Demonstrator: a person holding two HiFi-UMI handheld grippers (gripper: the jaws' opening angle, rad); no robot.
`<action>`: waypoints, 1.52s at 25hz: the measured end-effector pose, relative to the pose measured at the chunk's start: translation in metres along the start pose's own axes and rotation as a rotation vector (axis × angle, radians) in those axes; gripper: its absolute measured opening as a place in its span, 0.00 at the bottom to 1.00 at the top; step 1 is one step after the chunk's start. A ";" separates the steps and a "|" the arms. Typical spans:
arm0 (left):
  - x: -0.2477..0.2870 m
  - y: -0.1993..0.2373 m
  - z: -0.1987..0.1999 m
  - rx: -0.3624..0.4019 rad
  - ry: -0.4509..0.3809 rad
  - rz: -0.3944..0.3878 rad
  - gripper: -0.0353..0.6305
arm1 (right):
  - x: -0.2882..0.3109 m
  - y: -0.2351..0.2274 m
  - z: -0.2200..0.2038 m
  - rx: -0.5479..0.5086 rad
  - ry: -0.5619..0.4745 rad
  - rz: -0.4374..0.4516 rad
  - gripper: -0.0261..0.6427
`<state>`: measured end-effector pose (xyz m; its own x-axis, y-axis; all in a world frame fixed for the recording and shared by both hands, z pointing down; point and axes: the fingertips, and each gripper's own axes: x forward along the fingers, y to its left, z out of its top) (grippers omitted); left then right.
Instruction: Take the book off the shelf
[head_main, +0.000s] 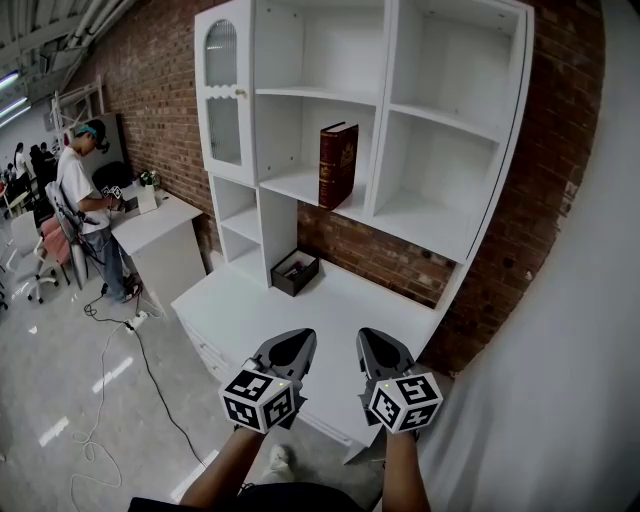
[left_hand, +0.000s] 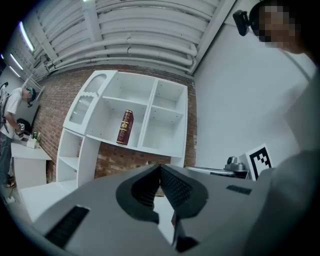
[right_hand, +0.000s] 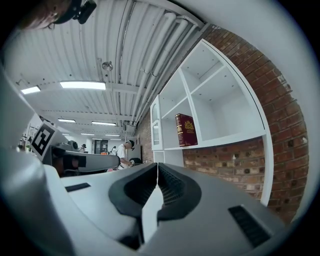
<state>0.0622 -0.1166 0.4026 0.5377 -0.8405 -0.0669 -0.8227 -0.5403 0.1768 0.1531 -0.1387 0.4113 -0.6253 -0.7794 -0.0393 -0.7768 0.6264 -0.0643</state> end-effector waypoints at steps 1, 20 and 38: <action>0.002 0.004 0.001 0.000 -0.001 0.000 0.08 | 0.005 -0.001 0.000 -0.001 0.000 -0.002 0.07; 0.071 0.094 0.018 -0.042 -0.010 -0.048 0.08 | 0.110 -0.036 -0.004 -0.021 0.037 -0.061 0.07; 0.123 0.182 0.037 -0.057 0.007 -0.136 0.08 | 0.213 -0.055 0.004 -0.016 0.023 -0.146 0.07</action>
<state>-0.0286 -0.3198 0.3901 0.6446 -0.7595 -0.0873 -0.7307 -0.6456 0.2219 0.0626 -0.3390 0.4026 -0.5070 -0.8619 -0.0076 -0.8606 0.5066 -0.0515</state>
